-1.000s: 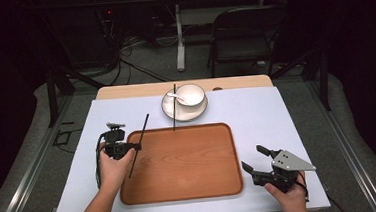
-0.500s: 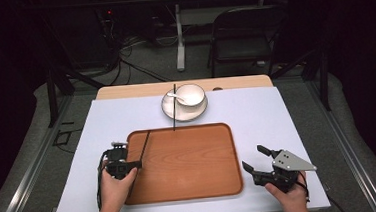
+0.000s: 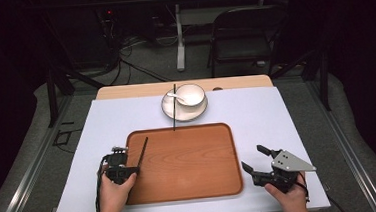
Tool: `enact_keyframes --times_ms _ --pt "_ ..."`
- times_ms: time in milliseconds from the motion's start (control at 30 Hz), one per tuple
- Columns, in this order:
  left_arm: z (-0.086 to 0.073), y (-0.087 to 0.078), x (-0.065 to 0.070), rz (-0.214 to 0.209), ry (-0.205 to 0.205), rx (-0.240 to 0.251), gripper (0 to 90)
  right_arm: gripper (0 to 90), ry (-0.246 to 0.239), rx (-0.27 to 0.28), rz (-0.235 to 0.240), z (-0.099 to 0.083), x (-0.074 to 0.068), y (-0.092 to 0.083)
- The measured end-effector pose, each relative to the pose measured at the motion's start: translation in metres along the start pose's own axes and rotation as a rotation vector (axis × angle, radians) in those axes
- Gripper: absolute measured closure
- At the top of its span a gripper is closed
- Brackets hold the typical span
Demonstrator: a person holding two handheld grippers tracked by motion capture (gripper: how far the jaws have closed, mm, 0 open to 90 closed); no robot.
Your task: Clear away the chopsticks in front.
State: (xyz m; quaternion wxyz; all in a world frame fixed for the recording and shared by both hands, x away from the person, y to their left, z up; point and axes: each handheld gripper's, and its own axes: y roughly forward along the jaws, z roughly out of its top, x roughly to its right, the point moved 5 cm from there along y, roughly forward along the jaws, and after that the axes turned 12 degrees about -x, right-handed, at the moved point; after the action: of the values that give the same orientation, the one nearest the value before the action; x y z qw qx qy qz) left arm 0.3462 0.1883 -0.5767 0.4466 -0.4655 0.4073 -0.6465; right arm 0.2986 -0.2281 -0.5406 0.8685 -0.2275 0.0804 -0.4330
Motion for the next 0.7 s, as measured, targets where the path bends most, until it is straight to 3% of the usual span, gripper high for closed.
enact_keyframes --times_ms 700 --pt "0.0004 -0.0006 -0.0026 -0.024 -0.001 0.016 77.6 22.8 -0.005 0.002 -0.001 0.0002 -0.0001 -0.0005"
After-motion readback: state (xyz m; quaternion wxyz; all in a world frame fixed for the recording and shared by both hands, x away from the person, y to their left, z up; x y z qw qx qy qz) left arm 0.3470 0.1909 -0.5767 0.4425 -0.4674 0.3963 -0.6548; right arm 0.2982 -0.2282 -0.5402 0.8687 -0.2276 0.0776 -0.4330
